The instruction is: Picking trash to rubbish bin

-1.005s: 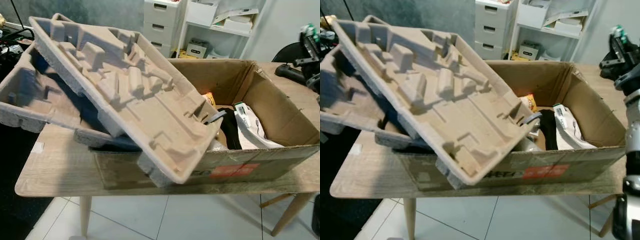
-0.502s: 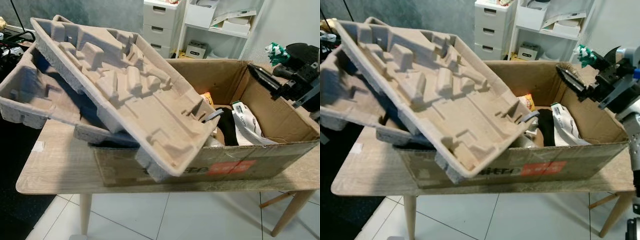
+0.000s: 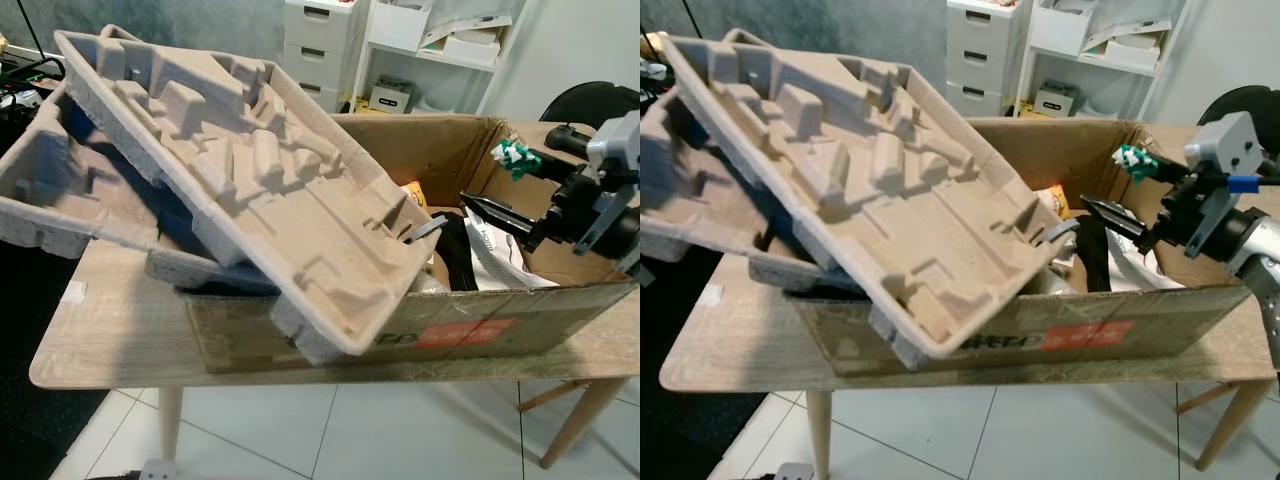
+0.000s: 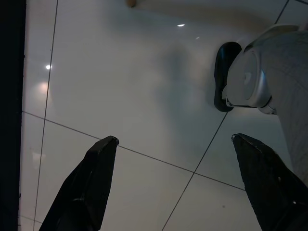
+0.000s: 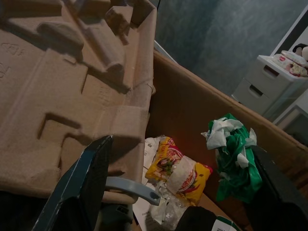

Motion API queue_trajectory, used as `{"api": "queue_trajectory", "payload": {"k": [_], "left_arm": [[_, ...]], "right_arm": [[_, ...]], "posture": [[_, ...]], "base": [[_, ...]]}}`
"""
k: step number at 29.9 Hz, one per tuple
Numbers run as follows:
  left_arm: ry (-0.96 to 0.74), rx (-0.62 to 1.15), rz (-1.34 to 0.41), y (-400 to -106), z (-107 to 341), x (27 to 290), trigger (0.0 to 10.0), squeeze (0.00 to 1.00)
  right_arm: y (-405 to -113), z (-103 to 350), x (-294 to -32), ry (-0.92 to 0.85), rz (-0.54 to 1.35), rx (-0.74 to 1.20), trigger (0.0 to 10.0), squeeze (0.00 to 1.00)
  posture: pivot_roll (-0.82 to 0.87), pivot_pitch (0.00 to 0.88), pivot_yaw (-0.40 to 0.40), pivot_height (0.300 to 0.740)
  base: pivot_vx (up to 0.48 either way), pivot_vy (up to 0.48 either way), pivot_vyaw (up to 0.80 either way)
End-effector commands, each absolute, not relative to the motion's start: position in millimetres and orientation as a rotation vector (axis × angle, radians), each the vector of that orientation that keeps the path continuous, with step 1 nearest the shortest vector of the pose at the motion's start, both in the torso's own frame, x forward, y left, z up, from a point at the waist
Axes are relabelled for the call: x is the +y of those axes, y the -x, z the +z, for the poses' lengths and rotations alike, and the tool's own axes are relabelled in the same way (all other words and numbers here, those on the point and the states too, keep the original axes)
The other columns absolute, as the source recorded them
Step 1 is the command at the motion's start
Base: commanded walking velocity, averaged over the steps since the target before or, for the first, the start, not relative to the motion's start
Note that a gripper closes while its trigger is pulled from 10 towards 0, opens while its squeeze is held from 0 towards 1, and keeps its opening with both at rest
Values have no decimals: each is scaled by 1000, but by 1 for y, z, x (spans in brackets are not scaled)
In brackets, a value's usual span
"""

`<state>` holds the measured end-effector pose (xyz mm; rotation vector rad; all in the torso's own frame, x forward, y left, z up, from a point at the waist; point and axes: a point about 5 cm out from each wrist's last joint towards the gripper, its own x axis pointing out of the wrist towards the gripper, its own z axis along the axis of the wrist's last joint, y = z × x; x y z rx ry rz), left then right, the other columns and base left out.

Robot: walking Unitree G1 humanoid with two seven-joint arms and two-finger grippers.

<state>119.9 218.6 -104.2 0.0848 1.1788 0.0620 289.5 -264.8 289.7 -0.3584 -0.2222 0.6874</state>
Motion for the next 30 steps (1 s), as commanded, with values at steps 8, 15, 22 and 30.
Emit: {"api": "queue_trajectory", "payload": {"k": [8, 15, 22, 30], "left_arm": [[22, 999, 428, -145, -83, 264, 10000, 0], [30, 793, 815, -158, -44, 336, 10000, 0], [-52, 534, 1146, -167, 15, 400, 10000, 0], [34, 193, 1177, -199, 74, 428, 10000, 0]], "right_arm": [[-290, 294, -258, 367, 717, -258, 10000, 0], [-292, 293, -254, 361, 726, -266, 10000, 0], [-292, 293, -251, 348, 738, -284, 10000, 0], [-297, 287, -249, 328, 729, -274, 10000, 0]], "posture": [[49, 87, -55, 740], [54, 95, -54, 740], [52, 95, -51, 740], [58, 91, -49, 740]], "base": [[0, 0, 0], [0, 0, 0], [0, 0, 0], [0, 0, 0]]}}
